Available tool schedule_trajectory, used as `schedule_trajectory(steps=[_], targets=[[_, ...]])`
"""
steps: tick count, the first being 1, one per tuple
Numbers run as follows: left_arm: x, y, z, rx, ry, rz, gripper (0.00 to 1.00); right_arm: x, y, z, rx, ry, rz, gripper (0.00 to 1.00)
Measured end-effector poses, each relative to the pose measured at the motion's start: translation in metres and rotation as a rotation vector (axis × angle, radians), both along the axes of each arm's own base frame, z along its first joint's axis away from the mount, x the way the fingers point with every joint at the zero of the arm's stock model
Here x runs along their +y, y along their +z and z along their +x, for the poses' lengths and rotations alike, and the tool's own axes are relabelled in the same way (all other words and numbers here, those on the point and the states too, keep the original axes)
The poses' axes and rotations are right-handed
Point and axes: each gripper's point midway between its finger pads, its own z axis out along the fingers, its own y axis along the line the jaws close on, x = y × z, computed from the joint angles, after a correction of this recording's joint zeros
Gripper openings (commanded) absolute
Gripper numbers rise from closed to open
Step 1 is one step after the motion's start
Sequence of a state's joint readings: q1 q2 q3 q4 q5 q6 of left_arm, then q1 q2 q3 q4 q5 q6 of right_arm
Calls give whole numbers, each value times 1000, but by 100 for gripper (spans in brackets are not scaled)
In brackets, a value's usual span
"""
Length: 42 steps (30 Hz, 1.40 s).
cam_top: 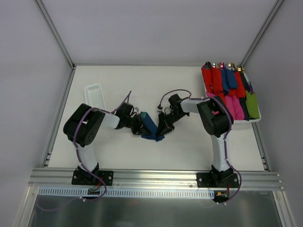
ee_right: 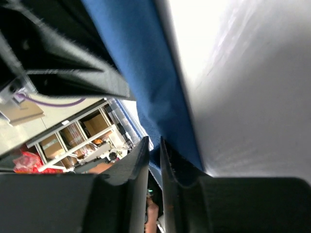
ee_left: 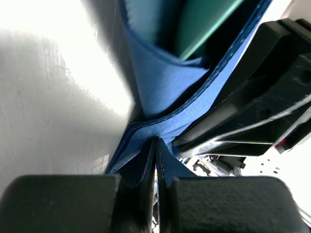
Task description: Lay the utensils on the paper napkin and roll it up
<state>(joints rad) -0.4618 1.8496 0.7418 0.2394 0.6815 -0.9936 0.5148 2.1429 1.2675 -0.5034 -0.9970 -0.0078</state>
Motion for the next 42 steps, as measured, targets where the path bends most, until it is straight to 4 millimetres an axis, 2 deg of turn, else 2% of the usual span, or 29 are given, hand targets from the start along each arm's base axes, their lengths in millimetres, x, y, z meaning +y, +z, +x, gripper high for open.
schedule_trajectory(steps=[4,9,13,19,26,32,36,42], targets=[[-1,0,0,8,10,-10,0,-6,9,2,-19,14,51,27],[0,-1,-1,20,10,-19,0,-11,23,2,-46,35,88,25],[-1,0,0,27,7,-21,0,-7,31,-4,-77,77,108,24],[-1,0,0,33,7,-19,0,-5,24,-19,-65,123,94,20],[-1,0,0,33,8,-18,0,-20,-4,-29,-3,122,19,18],[-1,0,0,29,4,-17,0,-25,0,-24,9,96,33,22],[-1,0,0,31,-2,-11,0,-23,16,-22,6,89,54,24],[-1,0,0,33,-11,-4,0,0,86,8,-209,60,188,29]])
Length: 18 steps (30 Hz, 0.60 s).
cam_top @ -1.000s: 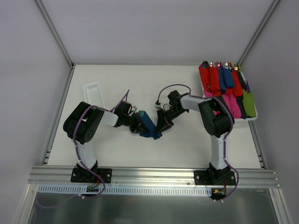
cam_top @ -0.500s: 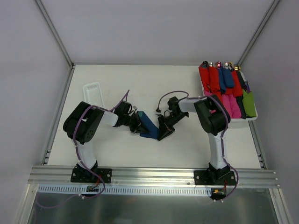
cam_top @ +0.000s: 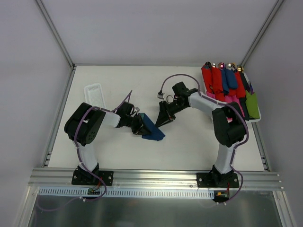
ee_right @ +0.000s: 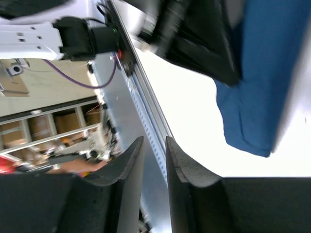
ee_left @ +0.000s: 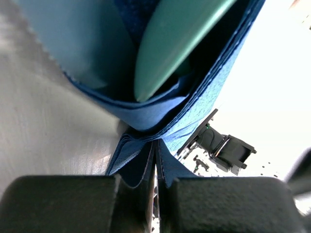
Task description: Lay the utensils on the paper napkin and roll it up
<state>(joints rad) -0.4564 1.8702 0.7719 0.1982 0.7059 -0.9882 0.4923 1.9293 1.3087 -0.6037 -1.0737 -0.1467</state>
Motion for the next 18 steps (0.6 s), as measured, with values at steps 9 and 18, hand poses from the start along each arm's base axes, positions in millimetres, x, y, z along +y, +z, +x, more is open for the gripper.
schedule_trajectory(steps=[9,18], targets=[[0,1,0,-2,-7,4,0,29,-17,7,-74,-1,-56,27],[1,1,3,-7,-30,35,0,20,-72,5,-53,-41,-198,29]])
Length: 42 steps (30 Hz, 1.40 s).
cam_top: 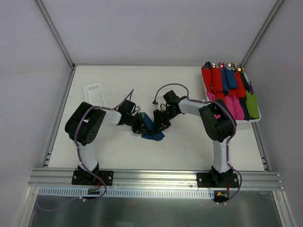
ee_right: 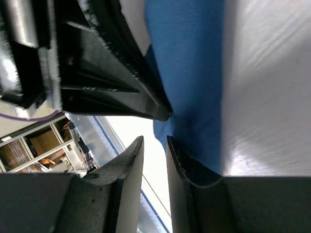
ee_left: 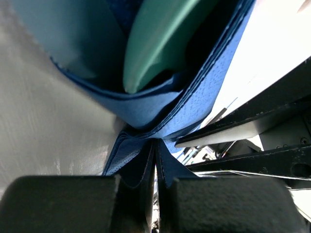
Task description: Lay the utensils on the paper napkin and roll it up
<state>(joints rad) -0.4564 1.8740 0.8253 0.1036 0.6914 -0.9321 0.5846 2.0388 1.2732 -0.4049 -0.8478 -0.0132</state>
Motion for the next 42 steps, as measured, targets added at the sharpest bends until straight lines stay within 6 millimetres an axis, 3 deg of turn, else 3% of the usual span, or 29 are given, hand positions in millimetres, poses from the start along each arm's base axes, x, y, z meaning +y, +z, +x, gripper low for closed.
schedule_trajectory(steps=[5,13,16,22,30,36,42], targets=[[0,0,1,-2,-23,15,0,1,2,6,-8,-9,13,40],[1,-1,1,-27,-54,19,0,-10,24,54,-106,-78,55,58],[1,-1,0,-30,-66,14,0,-15,25,63,-141,-84,34,60],[0,-1,0,-43,-86,8,0,-3,27,78,-199,-51,8,61],[0,-1,0,-38,-100,-7,0,12,-3,74,-185,-11,-79,60],[0,-2,0,-33,-107,-11,0,24,-5,75,-208,7,-84,56],[-1,-2,0,-29,-109,-12,0,22,-9,76,-222,-3,-118,47]])
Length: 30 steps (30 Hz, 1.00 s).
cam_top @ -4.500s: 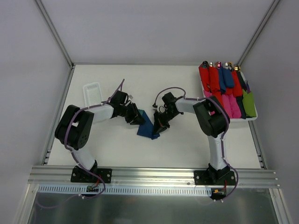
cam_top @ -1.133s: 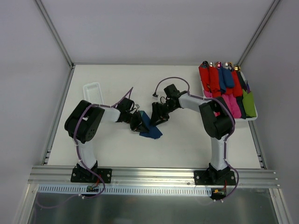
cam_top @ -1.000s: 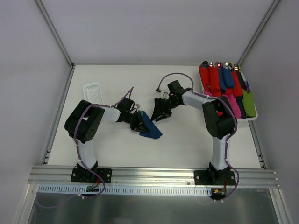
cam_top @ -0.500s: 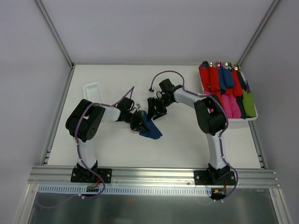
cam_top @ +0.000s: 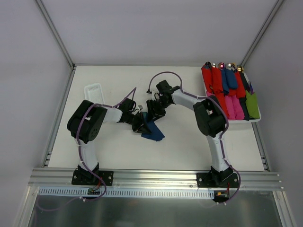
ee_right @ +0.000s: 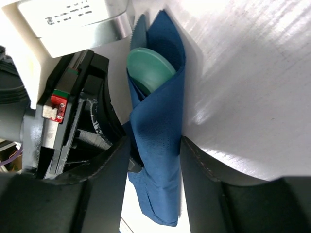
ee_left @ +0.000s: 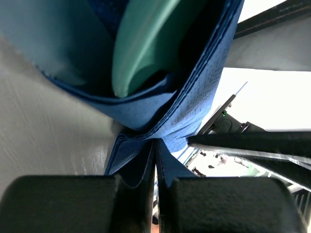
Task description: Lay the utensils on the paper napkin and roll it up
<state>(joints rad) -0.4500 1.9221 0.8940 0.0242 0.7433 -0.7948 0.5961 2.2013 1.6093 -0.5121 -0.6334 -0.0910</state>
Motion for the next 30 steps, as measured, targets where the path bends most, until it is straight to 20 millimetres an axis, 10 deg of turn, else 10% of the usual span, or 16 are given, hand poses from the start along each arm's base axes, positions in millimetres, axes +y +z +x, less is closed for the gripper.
schedule_trajectory(steps=[11,19,30], targets=[[0,0,1,7,0,-4,0,0,-4,-6,-20,15,-66,40],[1,0,2,8,3,-4,0,4,-10,-16,-24,48,-93,0],[5,2,0,-30,12,8,11,-9,-11,-14,157,-38,94,0]])
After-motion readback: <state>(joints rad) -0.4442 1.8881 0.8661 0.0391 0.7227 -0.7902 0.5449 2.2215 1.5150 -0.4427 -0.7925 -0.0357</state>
